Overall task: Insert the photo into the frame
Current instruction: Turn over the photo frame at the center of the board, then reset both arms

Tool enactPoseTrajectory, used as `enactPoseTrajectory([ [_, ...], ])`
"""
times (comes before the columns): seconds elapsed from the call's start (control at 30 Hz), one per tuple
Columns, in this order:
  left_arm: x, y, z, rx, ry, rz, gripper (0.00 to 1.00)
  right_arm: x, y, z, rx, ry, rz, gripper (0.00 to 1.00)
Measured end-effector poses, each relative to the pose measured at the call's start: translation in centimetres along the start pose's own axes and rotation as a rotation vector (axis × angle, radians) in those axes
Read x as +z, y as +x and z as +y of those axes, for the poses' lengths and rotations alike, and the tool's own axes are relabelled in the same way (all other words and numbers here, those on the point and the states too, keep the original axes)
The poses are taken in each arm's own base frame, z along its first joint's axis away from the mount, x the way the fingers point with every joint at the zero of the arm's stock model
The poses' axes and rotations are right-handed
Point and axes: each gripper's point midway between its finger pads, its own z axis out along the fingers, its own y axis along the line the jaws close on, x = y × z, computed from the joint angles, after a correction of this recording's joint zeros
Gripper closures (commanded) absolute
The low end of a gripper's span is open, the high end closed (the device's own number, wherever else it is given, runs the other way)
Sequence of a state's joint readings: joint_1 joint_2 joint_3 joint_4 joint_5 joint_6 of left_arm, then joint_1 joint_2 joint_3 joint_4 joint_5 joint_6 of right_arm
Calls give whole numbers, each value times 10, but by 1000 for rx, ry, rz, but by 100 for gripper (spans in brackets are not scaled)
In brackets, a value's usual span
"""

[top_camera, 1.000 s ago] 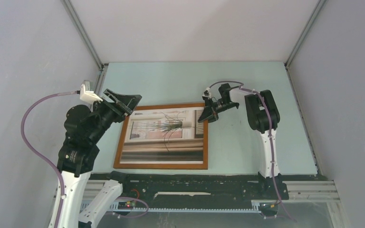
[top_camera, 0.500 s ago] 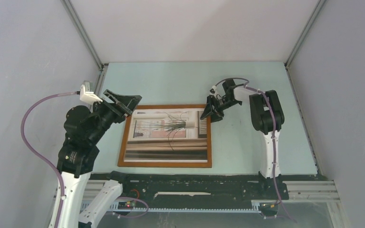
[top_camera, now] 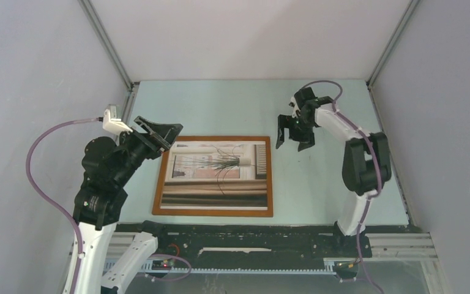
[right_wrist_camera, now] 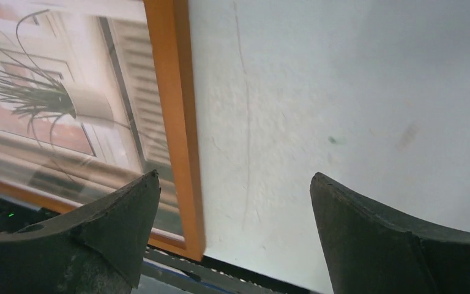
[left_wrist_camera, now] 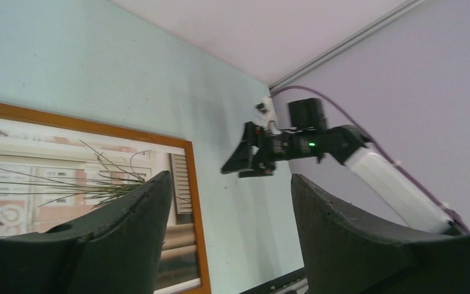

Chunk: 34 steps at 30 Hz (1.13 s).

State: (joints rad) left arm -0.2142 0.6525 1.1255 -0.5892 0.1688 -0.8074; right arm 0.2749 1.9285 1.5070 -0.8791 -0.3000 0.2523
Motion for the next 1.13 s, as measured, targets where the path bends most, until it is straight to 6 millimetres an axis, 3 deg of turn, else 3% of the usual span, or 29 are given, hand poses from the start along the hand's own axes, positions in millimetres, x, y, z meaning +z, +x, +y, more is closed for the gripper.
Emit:
enactPoseTrajectory([
  [0.13,-1,-1,3,82,-11,6,13,-56,7,6,-85,134,-135,0],
  [0.27,-14,-17,-7,194,6,-39,2,-115,33,64,-300,135,-306,0],
  [0.37,-30,-37,-22,271,27,-112,1,-158,71,116,-467,37,-425,0],
  [0.47,-53,-58,-40,330,59,-203,0,-200,91,133,-514,-64,-526,0],
  [0.6,-80,-76,-59,377,102,-290,0,-267,102,137,-518,-184,-721,0],
  [0.7,-88,-81,-67,391,126,-321,0,-332,117,140,-529,-333,-920,0],
  [0.77,-89,-83,-71,393,140,-330,0,-381,131,135,-523,-435,-1077,0],
  [0.9,-88,-83,-78,376,174,-326,0,-454,160,110,-498,-576,-1326,0],
  [1.0,-86,-84,-85,348,210,-340,0,-483,176,90,-468,-625,-1444,0],
  [1.13,-74,-80,-83,286,231,-325,0,-484,176,76,-432,-596,-1491,0],
])
